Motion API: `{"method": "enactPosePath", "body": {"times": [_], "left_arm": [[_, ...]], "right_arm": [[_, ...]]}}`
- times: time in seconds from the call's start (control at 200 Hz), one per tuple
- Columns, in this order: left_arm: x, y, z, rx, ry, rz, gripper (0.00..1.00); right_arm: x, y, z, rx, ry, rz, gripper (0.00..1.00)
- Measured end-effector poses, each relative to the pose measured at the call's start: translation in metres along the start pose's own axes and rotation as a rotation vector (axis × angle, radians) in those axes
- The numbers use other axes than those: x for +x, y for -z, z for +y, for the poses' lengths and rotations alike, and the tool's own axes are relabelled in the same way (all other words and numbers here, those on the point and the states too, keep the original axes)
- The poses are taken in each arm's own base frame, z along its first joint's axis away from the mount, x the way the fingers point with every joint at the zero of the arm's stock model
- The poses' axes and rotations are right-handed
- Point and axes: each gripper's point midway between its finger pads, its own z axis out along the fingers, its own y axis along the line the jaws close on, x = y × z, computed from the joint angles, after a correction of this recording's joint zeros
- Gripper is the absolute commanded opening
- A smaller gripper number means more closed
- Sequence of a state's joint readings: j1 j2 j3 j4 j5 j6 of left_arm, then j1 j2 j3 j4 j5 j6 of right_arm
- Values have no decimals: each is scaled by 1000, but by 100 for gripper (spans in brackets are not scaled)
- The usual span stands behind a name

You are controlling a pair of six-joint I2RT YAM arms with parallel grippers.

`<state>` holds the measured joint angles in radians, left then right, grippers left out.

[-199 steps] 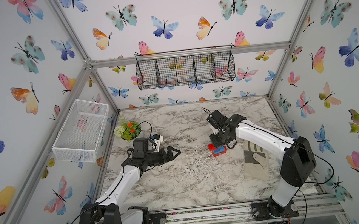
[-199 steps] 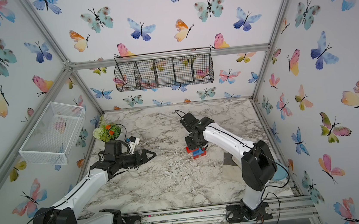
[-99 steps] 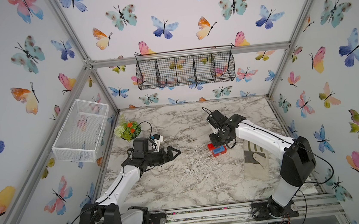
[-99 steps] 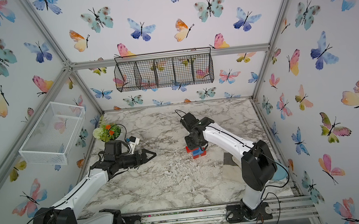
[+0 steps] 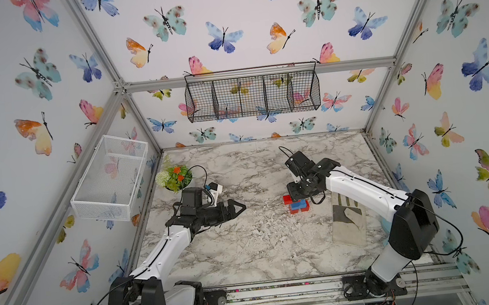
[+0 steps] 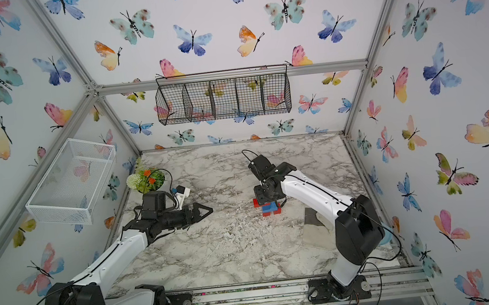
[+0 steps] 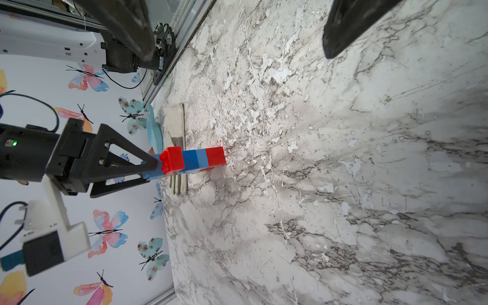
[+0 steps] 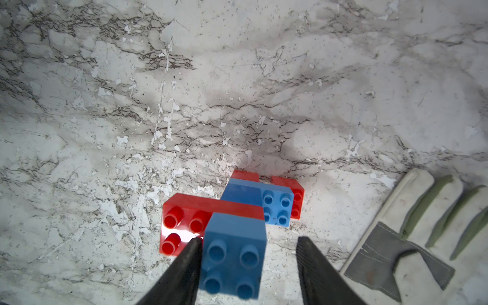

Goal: Assemble a giraffe with lego
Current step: Assemble the lego brick with the lego brick, then adjust the lego brick at the center of the board.

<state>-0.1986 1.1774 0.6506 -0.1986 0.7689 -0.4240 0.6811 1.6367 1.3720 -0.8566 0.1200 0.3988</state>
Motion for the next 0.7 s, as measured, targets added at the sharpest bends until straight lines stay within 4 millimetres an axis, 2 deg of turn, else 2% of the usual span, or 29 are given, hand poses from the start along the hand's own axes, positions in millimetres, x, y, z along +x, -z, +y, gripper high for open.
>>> {"method": "enactPosePath", "body": {"times": [0.15, 0.35, 0.571, 0.701], "left_arm": [[0, 0, 0, 0, 0, 0, 98], [0, 0, 0, -1, 1, 1, 98], [0, 0, 1, -1, 2, 1, 98], [0, 0, 1, -1, 2, 1, 98]], "right_arm": [[0, 17, -3, -17, -8, -60, 61], [17, 30, -4, -86, -14, -115, 62], [48, 16, -4, -151, -12, -138, 69], [57, 4, 0, -172, -4, -158, 70]]}}
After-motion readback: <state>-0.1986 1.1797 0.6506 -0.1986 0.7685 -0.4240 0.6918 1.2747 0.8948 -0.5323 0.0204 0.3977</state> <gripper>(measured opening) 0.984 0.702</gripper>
